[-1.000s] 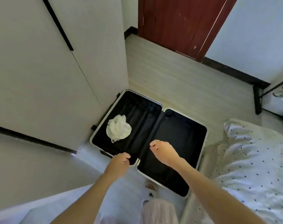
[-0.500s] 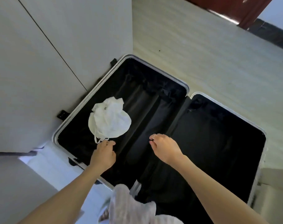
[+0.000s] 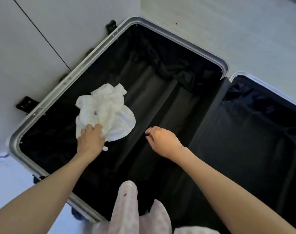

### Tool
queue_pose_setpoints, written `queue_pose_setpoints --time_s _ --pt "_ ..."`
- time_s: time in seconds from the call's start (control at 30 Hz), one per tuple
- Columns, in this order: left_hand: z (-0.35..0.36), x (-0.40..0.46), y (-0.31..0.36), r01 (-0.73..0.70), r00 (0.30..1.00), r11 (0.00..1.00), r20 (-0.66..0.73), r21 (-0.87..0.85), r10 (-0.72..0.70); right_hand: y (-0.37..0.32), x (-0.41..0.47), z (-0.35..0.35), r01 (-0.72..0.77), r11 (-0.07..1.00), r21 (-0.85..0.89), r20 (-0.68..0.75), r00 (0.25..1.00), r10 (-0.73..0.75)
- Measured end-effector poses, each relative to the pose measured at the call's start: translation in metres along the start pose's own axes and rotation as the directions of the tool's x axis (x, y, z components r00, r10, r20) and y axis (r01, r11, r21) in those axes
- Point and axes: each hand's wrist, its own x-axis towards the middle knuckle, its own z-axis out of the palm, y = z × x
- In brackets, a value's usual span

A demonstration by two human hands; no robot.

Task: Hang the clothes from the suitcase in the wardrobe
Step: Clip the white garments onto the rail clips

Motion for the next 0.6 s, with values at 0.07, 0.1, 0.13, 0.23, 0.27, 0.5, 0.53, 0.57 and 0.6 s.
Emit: queue_pose_setpoints --time_s 0.07,0.1,0.13,0.23,0.27,0.5,0.53,0.57,0.6 --pt "-0.024 -0.022 0.009 0.013 0.997 0.994 0.072 -0.105 -0.006 -0.011 -0.023 -0.019 -0.029 0.998 0.062 0.027 0.999 0.028" --pt "-0.04 -0.035 0.016 0.04 0.995 0.986 0.094 -0.163 -0.025 -0.017 -0.037 -0.03 -0.039 0.995 0.094 0.022 0.999 0.037" --pt "-0.062 -0.052 0.025 0.085 0.991 0.968 0.117 -0.236 -0.058 -0.026 -0.055 -0.047 -0.07 0.99 0.122 0.042 0.997 0.065" --pt "-0.129 -0.099 0.052 0.196 0.975 0.883 0.184 -0.427 -0.128 -0.049 -0.109 -0.098 -0.112 0.972 0.206 0.068 0.993 0.1" --pt "-0.143 -0.112 0.056 0.234 0.964 0.859 0.221 -0.455 -0.146 -0.057 -0.122 -0.109 -0.129 0.966 0.225 0.082 0.99 0.113" --pt "-0.294 -0.256 0.096 0.454 0.867 0.662 0.468 -0.597 -0.174 -0.118 -0.269 -0.243 -0.205 0.92 0.335 0.102 0.978 0.181" --pt "-0.311 -0.276 0.101 0.482 0.852 0.632 0.493 -0.607 -0.175 -0.128 -0.288 -0.258 -0.227 0.913 0.339 0.117 0.973 0.198" --pt "-0.33 -0.295 0.105 0.484 0.851 0.62 0.498 -0.618 -0.168 -0.135 -0.308 -0.273 -0.215 0.91 0.355 0.103 0.976 0.191" --pt "-0.354 -0.321 0.111 0.482 0.848 0.628 0.506 -0.611 -0.159 -0.145 -0.335 -0.294 -0.231 0.908 0.348 0.112 0.972 0.204"
